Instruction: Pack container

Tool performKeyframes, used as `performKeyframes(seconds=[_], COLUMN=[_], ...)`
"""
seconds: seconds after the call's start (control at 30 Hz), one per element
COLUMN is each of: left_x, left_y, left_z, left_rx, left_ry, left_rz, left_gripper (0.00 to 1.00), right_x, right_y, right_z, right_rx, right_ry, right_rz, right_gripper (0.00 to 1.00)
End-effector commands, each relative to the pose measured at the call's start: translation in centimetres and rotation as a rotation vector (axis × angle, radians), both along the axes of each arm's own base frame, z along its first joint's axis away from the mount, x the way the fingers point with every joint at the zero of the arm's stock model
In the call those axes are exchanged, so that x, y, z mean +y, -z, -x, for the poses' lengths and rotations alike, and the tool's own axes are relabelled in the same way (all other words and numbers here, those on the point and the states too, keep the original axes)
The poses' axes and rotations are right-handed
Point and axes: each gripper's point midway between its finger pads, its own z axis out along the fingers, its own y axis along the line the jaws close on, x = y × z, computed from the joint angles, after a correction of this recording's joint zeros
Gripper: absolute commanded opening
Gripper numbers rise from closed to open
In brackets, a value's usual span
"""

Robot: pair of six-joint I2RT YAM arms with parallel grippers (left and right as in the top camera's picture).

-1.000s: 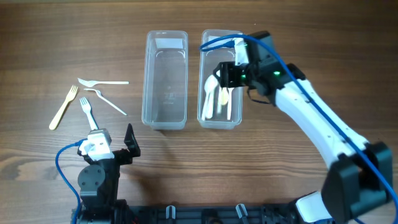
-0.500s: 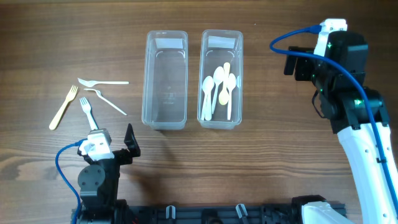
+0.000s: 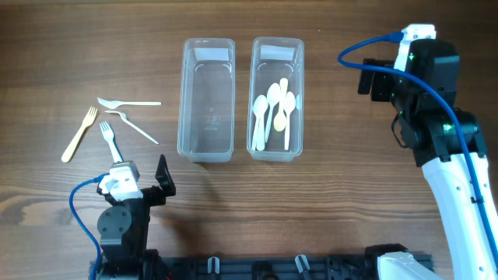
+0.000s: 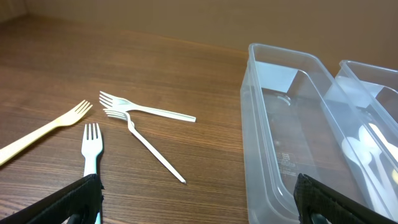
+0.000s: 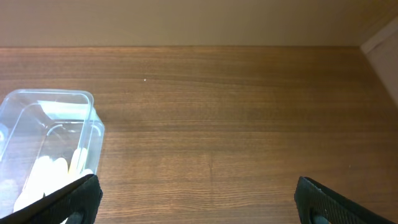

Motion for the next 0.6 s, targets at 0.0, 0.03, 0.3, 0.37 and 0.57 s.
performKeyframes(seconds=[0.0, 0.03, 0.3, 0.37, 0.57], left_x=[0.1, 0.1, -1.6, -3.3, -2.9], left_y=[0.0, 0.0, -0.4, -1.2, -6.4], left_z=[0.0, 0.0, -0.2, -0.1, 0.5], left_rx=[-0.006, -0.006, -0.024, -0.049, -0.120], left_ry=[-0.008, -0.008, 0.086, 0.183, 0.156], left_rz=[0.008, 0.008, 0.036, 0.059, 0.077], left_gripper=[1.00, 1.00, 1.00, 1.00, 1.00], right_x=[-0.4, -0.4, -0.4, -0.4, -0.4], right_y=[0.0, 0.0, 0.0, 0.0, 0.0], right_z=[-0.2, -0.2, -0.2, -0.2, -0.2], right_rx=[0.003, 0.003, 0.003, 0.003, 0.003], right_ry=[0.014, 0.014, 0.015, 0.014, 0.014], right_rz=[0.022, 0.022, 0.022, 0.022, 0.022], right_gripper=[0.99, 1.00, 0.99, 1.00, 1.00])
